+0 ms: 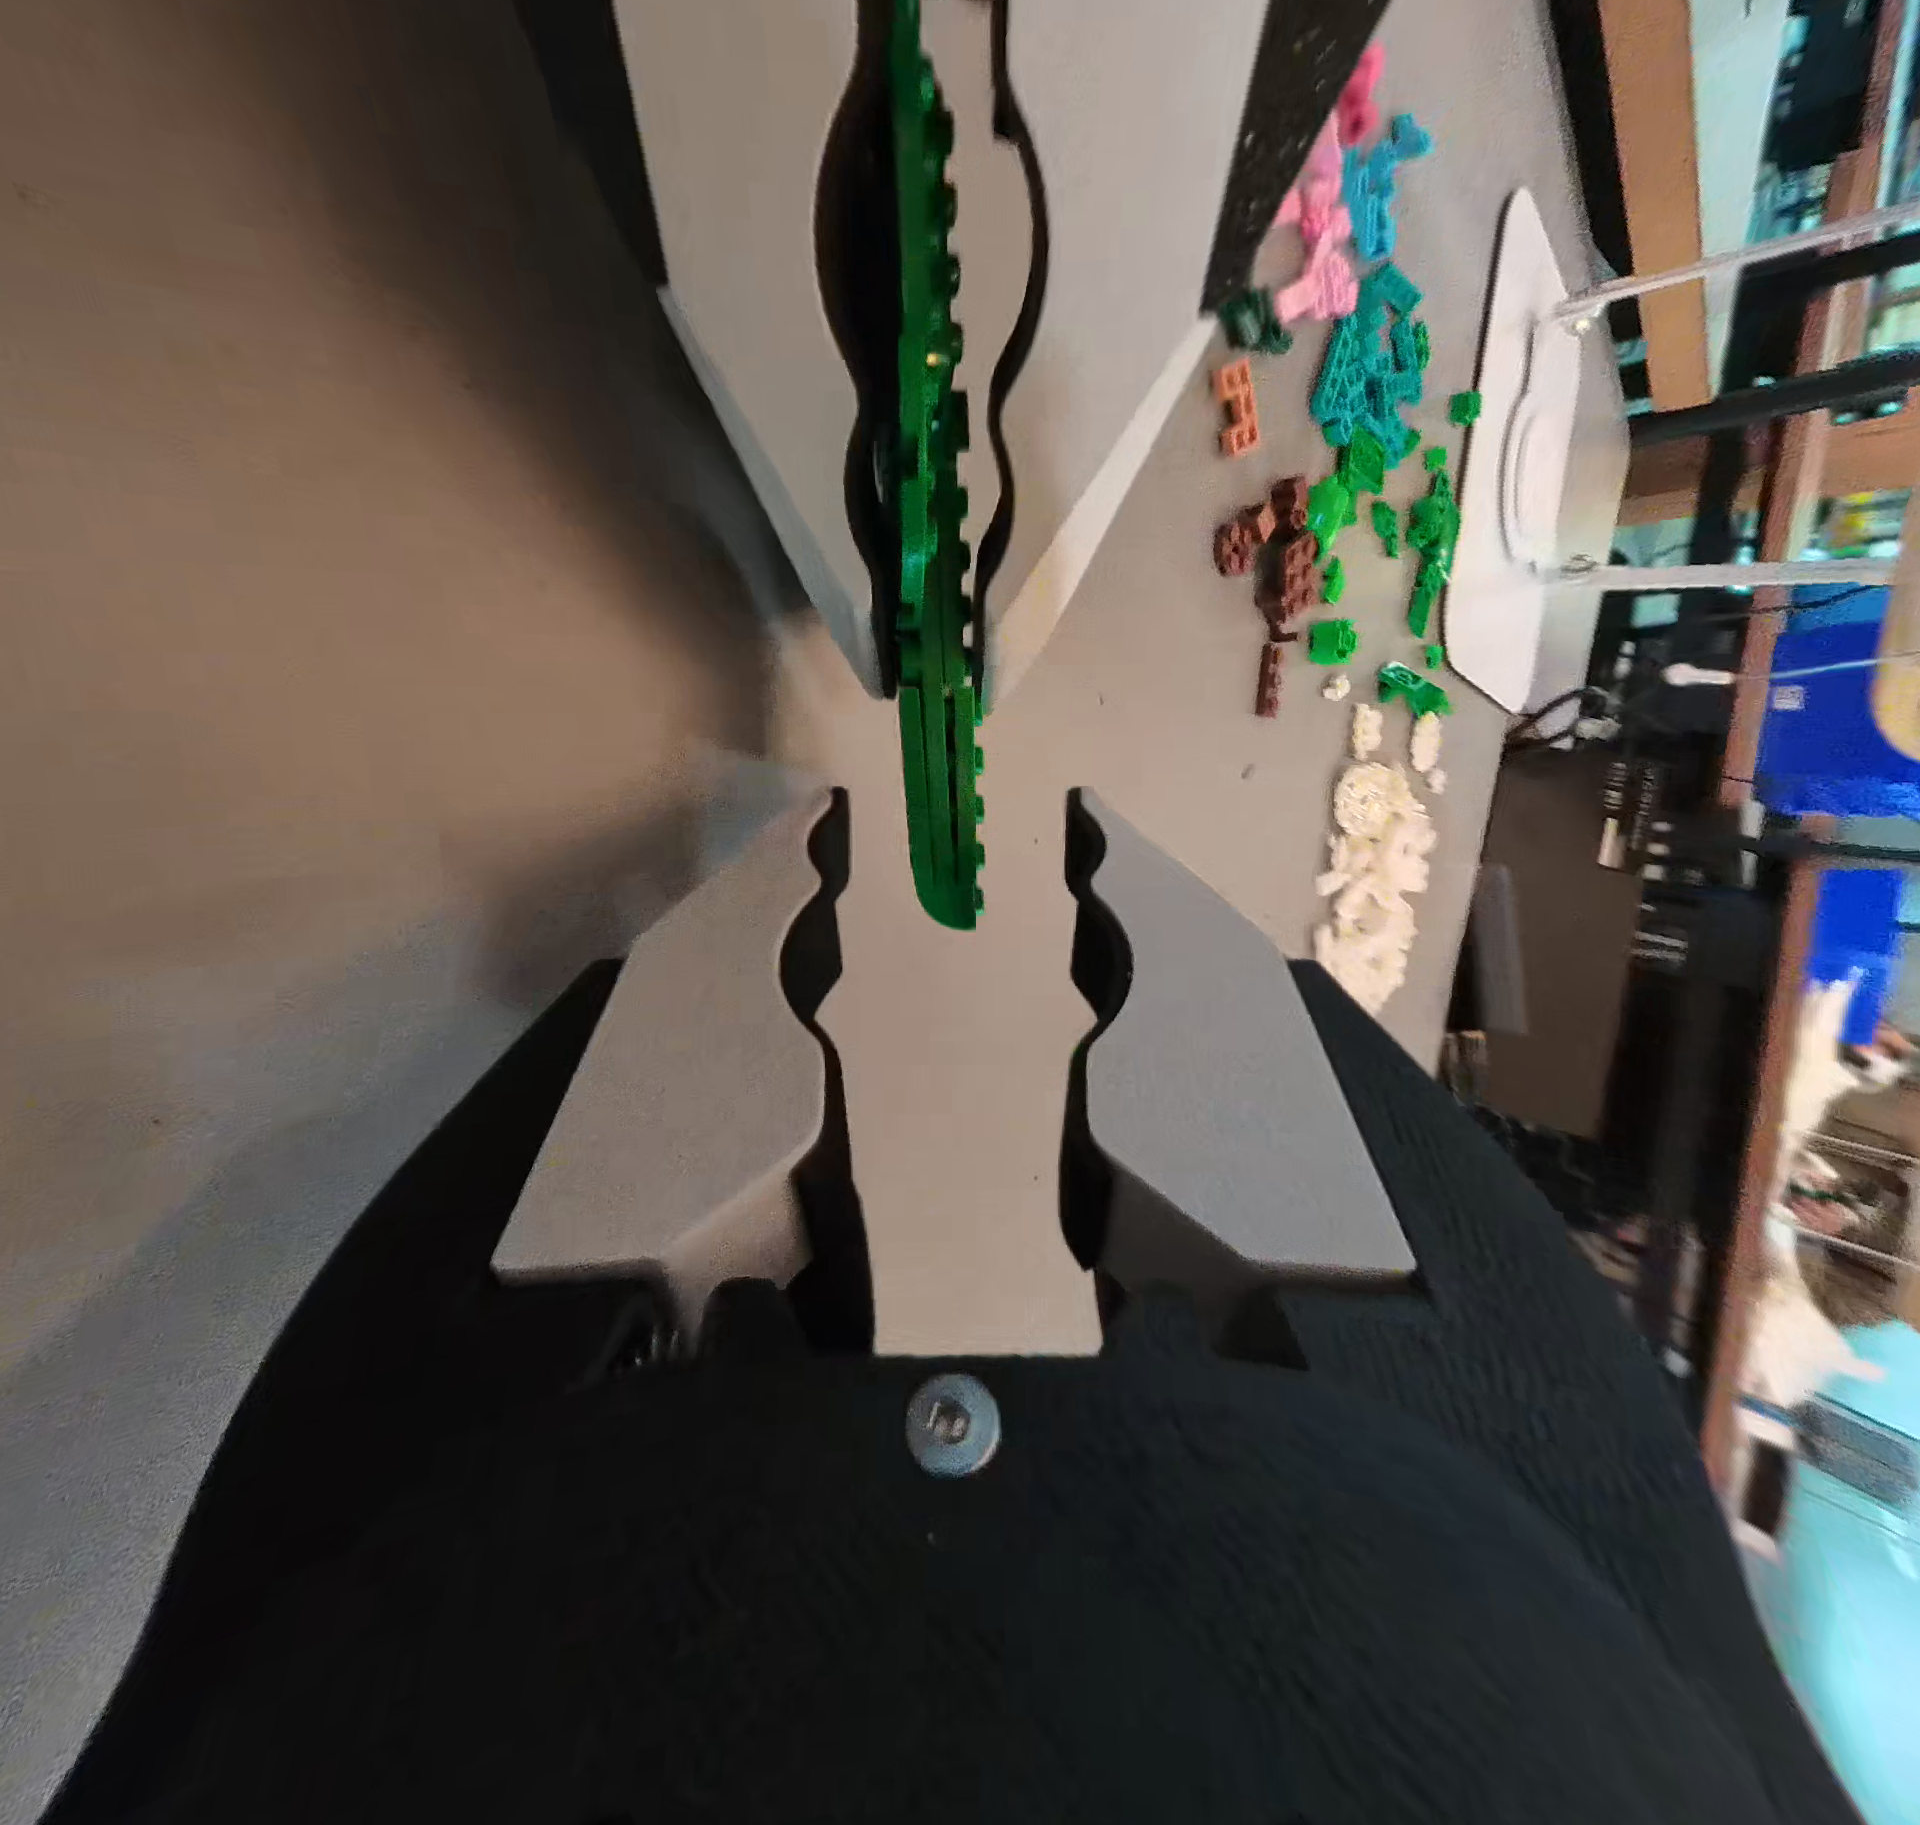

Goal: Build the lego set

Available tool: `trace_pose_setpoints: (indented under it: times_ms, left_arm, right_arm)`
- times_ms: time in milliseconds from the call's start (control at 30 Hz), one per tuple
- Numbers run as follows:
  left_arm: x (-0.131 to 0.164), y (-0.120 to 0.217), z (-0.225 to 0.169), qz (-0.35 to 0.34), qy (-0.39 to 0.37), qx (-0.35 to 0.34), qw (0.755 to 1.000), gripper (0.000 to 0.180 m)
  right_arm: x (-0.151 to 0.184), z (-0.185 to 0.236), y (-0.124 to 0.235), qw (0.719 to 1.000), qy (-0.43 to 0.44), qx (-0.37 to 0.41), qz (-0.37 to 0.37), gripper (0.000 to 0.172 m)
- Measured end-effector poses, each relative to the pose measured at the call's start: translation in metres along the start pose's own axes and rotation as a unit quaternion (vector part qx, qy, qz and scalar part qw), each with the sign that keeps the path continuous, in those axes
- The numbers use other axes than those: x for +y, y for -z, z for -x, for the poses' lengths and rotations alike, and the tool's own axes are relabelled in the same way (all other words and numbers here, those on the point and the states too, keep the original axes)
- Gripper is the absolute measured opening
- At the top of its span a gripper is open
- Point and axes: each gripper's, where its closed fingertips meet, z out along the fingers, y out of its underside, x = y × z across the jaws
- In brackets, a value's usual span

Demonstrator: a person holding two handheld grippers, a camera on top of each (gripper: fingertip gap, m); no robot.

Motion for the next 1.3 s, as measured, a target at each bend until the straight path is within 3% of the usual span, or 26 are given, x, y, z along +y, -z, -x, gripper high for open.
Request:
trace_pose_setpoints:
  times_ms: [133,367,567,733,1000,1133,1300]
  left_arm:
    - [-0.002,0.003,0.002,-0.018,0.029,0.011,0.999,0.011]
    - [-0.002,0.005,-0.002,-0.027,0.045,0.034,0.998,0.01]
    - [-0.004,0.004,-0.006,-0.029,0.048,0.046,0.997,0.01]
    - [-0.003,0.006,-0.005,-0.026,0.067,0.057,0.996,0.01]
    - [-0.003,0.004,-0.006,-0.016,0.061,0.055,0.997,0.01]
    - [0.002,0.004,0.006,-0.009,0.053,0.008,0.999,0.015]
    - [0.001,0.006,0.001,-0.004,0.04,0.027,0.999,0.009]
  right_arm:
    - [-0.006,-0.002,0.002,1.0,0.016,0.012,-0.01,0.016]
    - [-0.008,0.003,0.002,0.999,0.038,0.004,-0.025,0.012]
    - [-0.007,0.006,0.004,0.994,0.11,0.008,-0.018,0.012]
    - [-0.01,0.005,0.003,0.999,0.012,-0.019,-0.031,0.013]
    - [-0.015,0.005,-0.002,0.999,-0.019,-0.022,-0.035,0.012]
    - [-0.008,-0.003,-0.001,0.999,-0.037,-0.01,-0.022,0.011]
    - [-0.009,-0.001,-0.001,1.0,-0.023,-0.007,-0.021,0.01]
